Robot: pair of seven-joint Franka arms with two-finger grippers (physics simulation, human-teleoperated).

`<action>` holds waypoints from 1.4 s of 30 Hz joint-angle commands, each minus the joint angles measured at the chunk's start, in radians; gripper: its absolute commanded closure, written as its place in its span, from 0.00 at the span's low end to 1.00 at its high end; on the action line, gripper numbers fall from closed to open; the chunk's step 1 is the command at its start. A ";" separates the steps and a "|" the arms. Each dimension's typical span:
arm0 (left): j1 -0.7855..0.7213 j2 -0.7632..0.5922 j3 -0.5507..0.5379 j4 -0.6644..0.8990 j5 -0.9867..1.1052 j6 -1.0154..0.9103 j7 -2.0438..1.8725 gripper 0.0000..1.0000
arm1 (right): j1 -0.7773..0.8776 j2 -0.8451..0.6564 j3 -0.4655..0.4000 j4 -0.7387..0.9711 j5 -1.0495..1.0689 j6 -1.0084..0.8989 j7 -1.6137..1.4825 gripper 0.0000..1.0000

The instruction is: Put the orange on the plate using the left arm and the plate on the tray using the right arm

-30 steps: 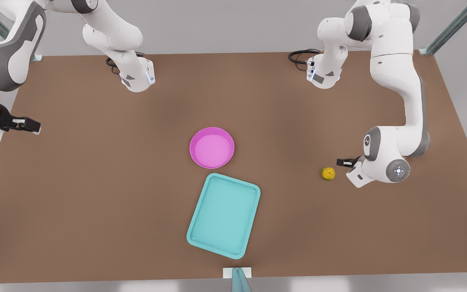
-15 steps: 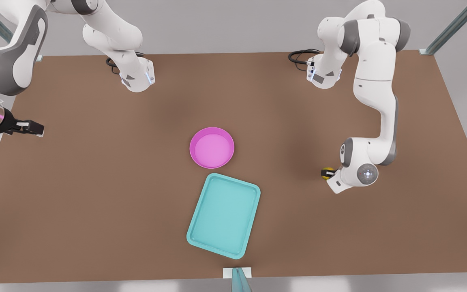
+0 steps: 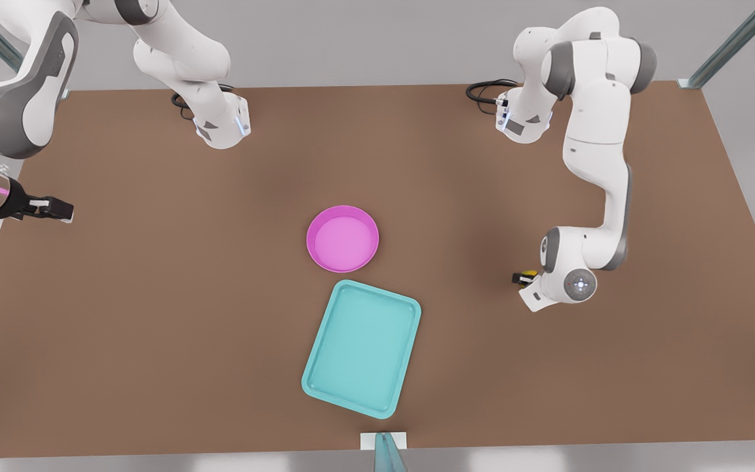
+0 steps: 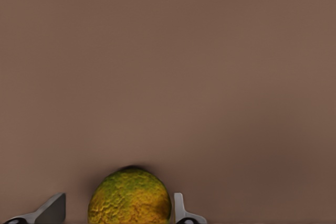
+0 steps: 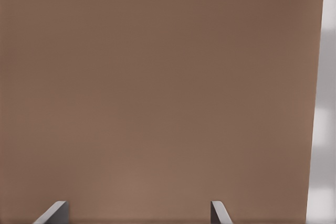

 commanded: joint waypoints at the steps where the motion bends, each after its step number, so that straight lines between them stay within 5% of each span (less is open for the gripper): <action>1: 0.000 0.007 0.000 0.001 0.001 0.002 0.009 0.00 | -0.001 -0.001 0.000 0.000 0.002 0.000 -0.003 0.00; 3: 0.000 0.013 0.000 0.001 0.001 0.007 0.009 0.00 | -0.001 -0.001 0.000 0.000 0.002 0.000 -0.004 0.00; 8: -0.002 0.014 0.000 0.001 0.000 0.006 0.006 0.36 | -0.001 0.001 0.000 -0.001 0.002 0.000 -0.004 0.00; 12: -0.026 -0.013 0.000 0.001 0.001 -0.024 -0.069 0.42 | -0.001 0.001 0.000 -0.001 0.003 0.000 -0.006 0.00; 16: -0.156 -0.114 -0.003 0.080 0.001 -0.224 -0.318 0.41 | -0.001 0.001 0.000 0.000 0.003 0.000 -0.006 0.00; 18: -0.251 -0.029 -0.011 0.295 -0.002 -0.364 -0.476 0.41 | -0.001 0.001 0.000 -0.001 0.002 0.000 -0.007 0.00; 23: -0.403 0.134 -0.173 0.622 -0.052 -0.375 -0.878 0.41 | 0.006 -0.001 0.000 -0.130 0.086 -0.013 -0.019 0.00; 32: -0.565 0.194 -0.228 0.620 -0.059 -0.235 -1.091 0.39 | 0.088 -0.081 0.001 -0.584 0.207 0.363 0.000 0.00; 34: -0.578 0.217 -0.235 0.620 -0.059 -0.173 -1.113 0.30 | 0.089 -0.087 0.001 -0.654 0.253 0.443 0.000 0.00; 35: -0.583 0.222 -0.235 0.620 -0.059 -0.156 -1.119 0.01 | 0.102 -0.078 0.001 -0.687 0.290 0.484 0.000 0.00; 39: -0.581 0.205 -0.227 0.620 -0.052 -0.169 -1.106 0.00 | 0.140 -0.030 0.003 -0.737 0.378 0.586 0.002 0.00; 42: -0.345 -0.111 -0.103 0.620 -0.045 -0.852 -0.616 0.00 | 0.175 -0.009 0.003 -0.734 0.401 0.612 0.019 0.00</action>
